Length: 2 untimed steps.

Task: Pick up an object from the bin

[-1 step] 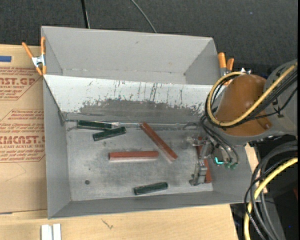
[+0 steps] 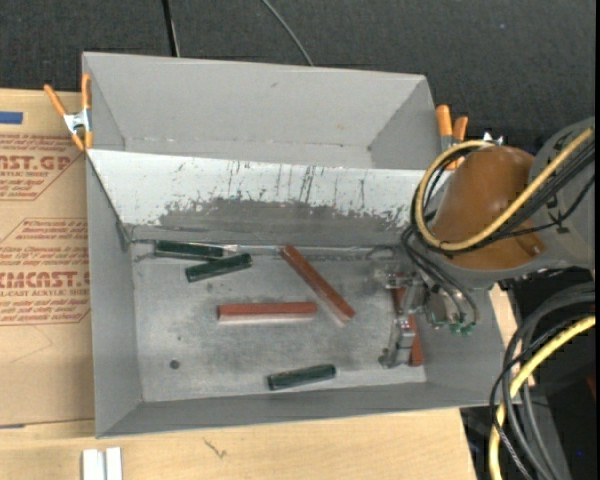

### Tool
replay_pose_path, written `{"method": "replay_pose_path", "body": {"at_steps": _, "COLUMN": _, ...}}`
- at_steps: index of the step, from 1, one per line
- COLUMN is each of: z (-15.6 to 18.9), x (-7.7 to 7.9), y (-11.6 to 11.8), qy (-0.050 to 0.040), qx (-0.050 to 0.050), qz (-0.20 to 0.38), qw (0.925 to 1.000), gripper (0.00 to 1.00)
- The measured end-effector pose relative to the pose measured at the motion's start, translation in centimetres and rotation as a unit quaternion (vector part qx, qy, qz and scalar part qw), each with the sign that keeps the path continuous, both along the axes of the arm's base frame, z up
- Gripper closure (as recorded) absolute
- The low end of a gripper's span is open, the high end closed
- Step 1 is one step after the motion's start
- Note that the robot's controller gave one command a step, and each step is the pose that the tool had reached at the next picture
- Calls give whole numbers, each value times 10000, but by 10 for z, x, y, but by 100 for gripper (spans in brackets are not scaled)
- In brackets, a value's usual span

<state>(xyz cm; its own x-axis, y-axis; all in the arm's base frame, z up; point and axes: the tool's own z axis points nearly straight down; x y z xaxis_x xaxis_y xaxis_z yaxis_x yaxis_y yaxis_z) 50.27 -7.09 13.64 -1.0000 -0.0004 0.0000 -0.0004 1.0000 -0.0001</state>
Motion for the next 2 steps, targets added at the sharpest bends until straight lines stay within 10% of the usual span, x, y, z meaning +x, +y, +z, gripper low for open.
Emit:
{"method": "replay_pose_path", "body": {"at_steps": 1, "z": -29, "x": 45, "y": 18, "qy": -39, "qx": -5, "qz": -248, "qw": 9997, "gripper": 0}}
{"method": "replay_pose_path", "body": {"at_steps": 2, "z": -61, "x": 46, "y": 36, "qy": -2, "qx": 4, "qz": -411, "qw": 9992, "gripper": 100}}
